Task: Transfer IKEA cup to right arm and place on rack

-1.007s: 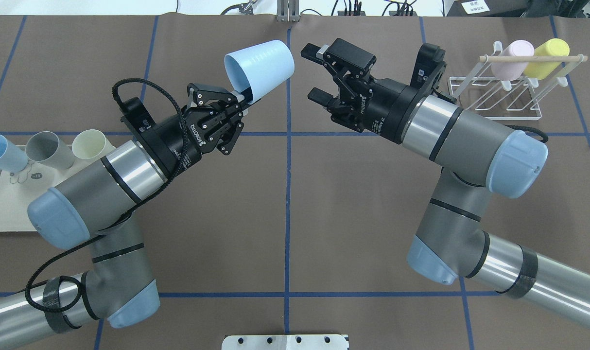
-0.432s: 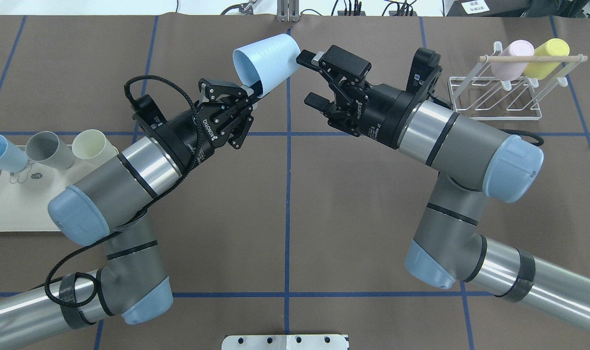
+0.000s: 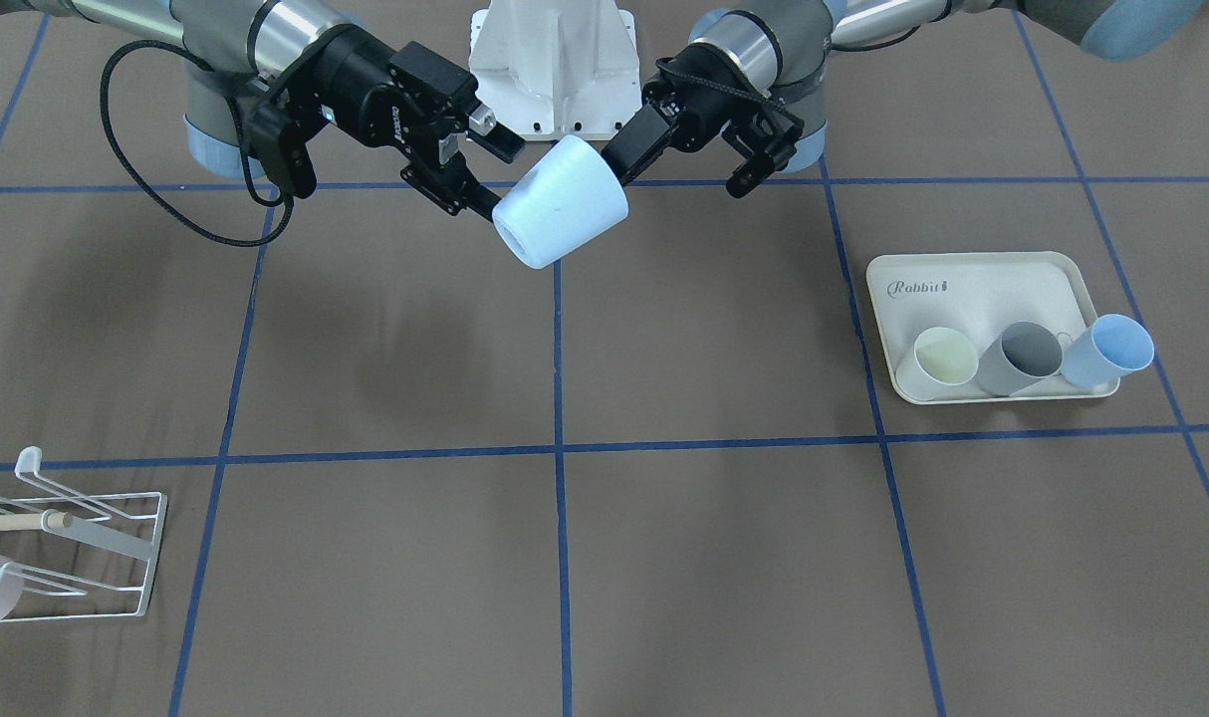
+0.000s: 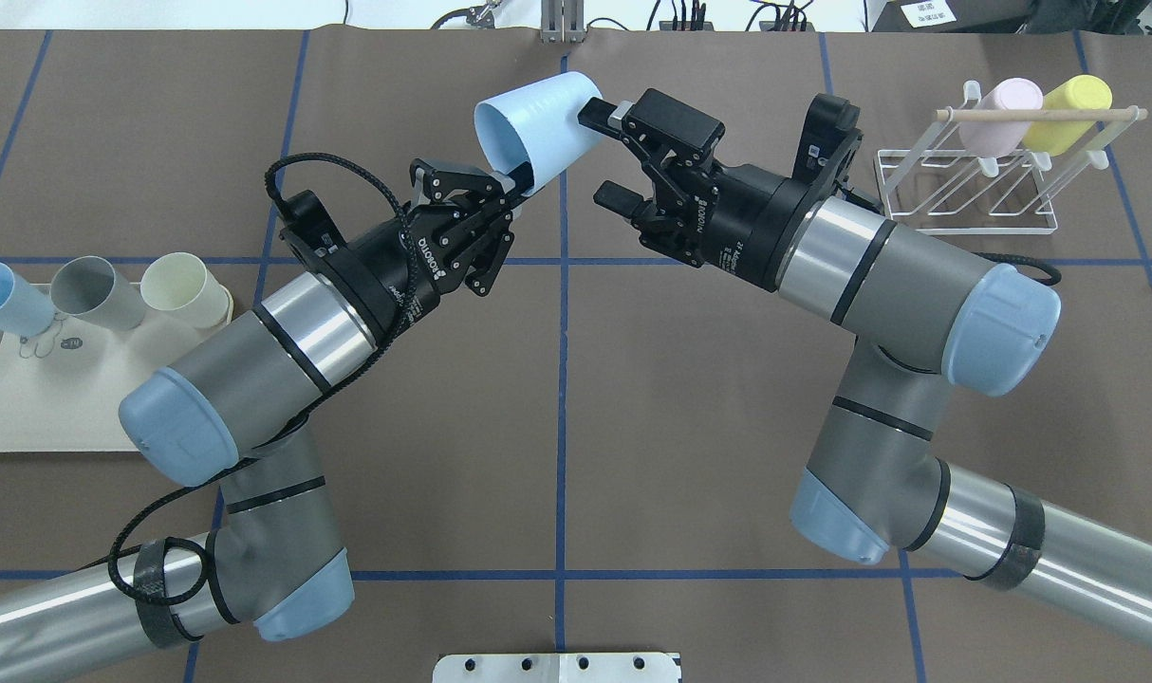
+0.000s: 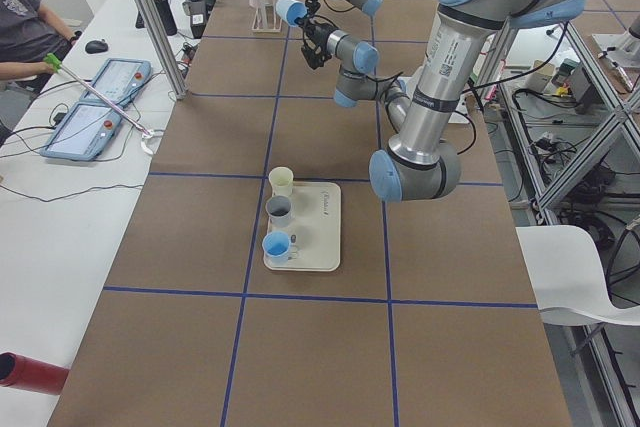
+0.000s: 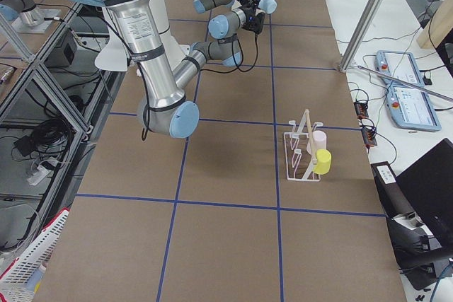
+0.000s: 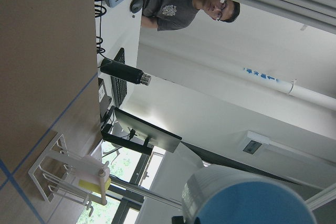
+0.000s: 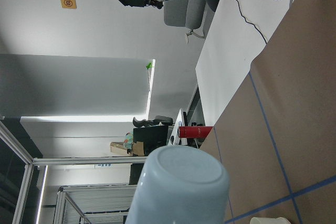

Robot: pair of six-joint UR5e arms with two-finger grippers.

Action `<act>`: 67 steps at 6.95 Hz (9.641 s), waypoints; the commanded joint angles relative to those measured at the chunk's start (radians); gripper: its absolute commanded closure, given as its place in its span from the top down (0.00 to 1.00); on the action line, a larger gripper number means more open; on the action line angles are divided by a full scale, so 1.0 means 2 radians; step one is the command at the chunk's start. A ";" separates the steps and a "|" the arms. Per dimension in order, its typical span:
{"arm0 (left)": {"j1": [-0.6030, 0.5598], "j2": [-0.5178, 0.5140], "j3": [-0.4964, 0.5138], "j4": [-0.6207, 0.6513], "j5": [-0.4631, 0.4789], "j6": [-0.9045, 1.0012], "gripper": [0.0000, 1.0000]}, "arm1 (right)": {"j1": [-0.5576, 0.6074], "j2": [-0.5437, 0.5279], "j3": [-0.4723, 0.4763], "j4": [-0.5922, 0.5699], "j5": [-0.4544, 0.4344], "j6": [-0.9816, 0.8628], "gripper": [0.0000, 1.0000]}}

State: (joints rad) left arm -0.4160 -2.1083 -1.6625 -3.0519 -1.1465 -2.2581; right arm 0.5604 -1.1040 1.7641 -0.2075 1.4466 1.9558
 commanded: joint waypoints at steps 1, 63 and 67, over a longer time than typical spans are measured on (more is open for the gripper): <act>0.005 -0.003 0.004 0.000 0.001 0.000 0.00 | -0.001 0.001 -0.004 0.000 0.000 0.000 1.00; -0.388 0.227 -0.215 0.573 -0.448 0.655 1.00 | 0.172 -0.038 -0.212 -0.222 -0.216 -0.537 0.06; -0.387 0.227 -0.215 0.573 -0.448 0.655 1.00 | 0.171 -0.047 -0.215 -0.222 -0.216 -0.535 0.06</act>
State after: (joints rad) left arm -1.1906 -1.6552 -2.0924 -1.9052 -2.0417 -0.9480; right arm 0.9026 -1.1942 1.3367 -0.6518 1.0152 0.8834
